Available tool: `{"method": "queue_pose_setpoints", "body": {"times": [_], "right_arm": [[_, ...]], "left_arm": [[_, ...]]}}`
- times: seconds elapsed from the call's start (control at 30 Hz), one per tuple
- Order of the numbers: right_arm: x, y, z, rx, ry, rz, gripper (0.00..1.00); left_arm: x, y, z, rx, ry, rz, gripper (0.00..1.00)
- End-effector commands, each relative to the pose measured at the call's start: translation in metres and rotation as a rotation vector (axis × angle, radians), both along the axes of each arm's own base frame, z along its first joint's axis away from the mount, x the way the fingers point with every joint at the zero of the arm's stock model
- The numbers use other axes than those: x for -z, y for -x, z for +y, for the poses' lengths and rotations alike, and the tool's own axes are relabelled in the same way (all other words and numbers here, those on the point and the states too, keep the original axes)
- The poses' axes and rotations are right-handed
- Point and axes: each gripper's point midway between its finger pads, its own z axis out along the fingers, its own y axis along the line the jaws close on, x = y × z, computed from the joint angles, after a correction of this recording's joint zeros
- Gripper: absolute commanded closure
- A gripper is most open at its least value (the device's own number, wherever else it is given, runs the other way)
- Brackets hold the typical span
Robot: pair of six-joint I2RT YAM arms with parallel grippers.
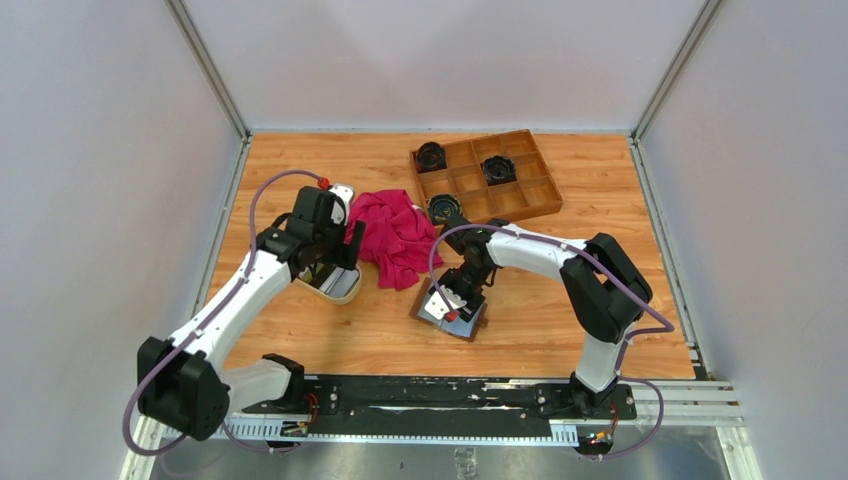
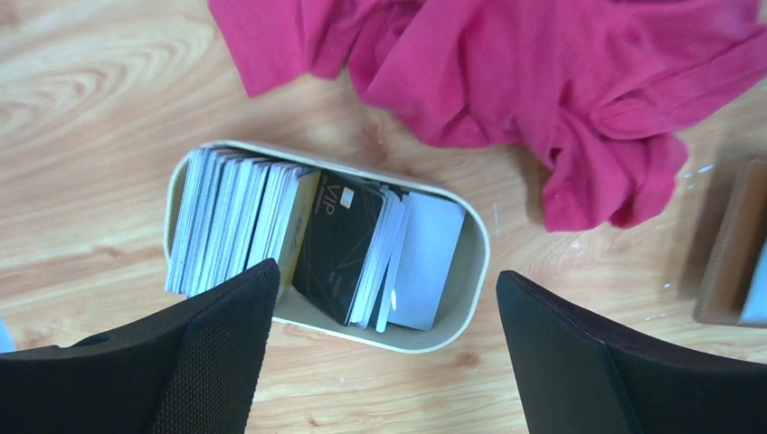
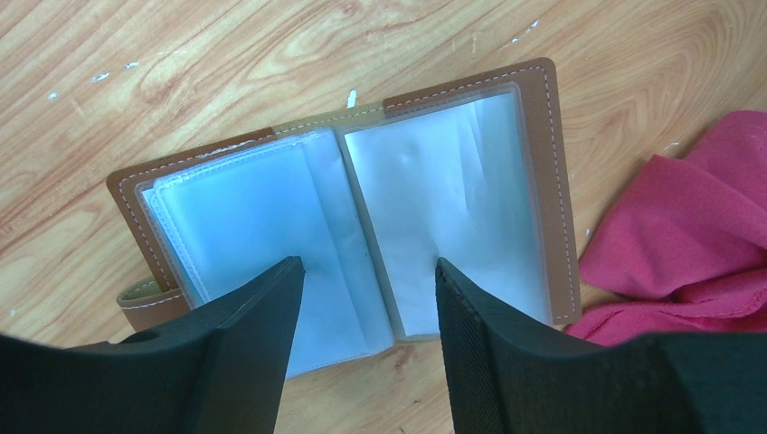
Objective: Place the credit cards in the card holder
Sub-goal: Pick up the credit card from the storage box.
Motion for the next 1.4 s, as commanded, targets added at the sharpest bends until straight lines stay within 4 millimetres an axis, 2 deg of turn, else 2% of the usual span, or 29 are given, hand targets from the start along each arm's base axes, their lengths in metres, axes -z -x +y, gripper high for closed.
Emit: {"method": "queue_pose_setpoints", "body": {"times": [0.0,0.13,0.27,0.4,0.57,0.67,0.8,0.87,0.97,1.17,1.37], "right_arm": [[0.018,0.003,-0.013,-0.014,0.091,0.008,0.41],[0.018,0.004,-0.012,-0.013,0.087,0.013,0.42],[0.017,0.004,-0.012,-0.009,0.085,0.016,0.43],[0.02,0.005,-0.013,-0.009,0.09,0.021,0.43],[0.02,0.005,-0.012,-0.008,0.092,0.024,0.43],[0.021,0.005,-0.012,-0.006,0.093,0.027,0.43],[0.021,0.005,-0.012,-0.005,0.095,0.029,0.43],[0.021,0.005,-0.012,-0.003,0.096,0.029,0.43],[0.022,0.005,-0.012,-0.003,0.098,0.032,0.44],[0.023,0.005,-0.013,0.0,0.101,0.034,0.44],[0.025,0.005,-0.013,-0.001,0.107,0.037,0.44]], "left_arm": [[0.024,0.01,-0.002,0.111,0.005,0.152,0.02],[0.038,0.008,0.004,0.111,-0.018,0.202,0.0],[0.043,0.009,0.005,0.113,-0.004,0.222,0.11],[0.046,0.008,0.003,0.12,0.01,0.214,0.13],[0.042,0.006,0.006,0.099,0.002,0.185,0.14],[0.04,0.005,0.009,0.071,-0.008,0.167,0.18],[0.027,0.004,0.007,0.098,-0.154,0.085,0.2],[0.02,0.003,0.015,0.093,-0.251,0.033,0.21],[0.017,0.005,0.017,0.107,-0.271,-0.011,0.22],[0.034,0.011,0.001,0.175,-0.313,0.012,0.43],[0.047,0.01,-0.004,0.185,-0.38,0.058,0.56]]}}
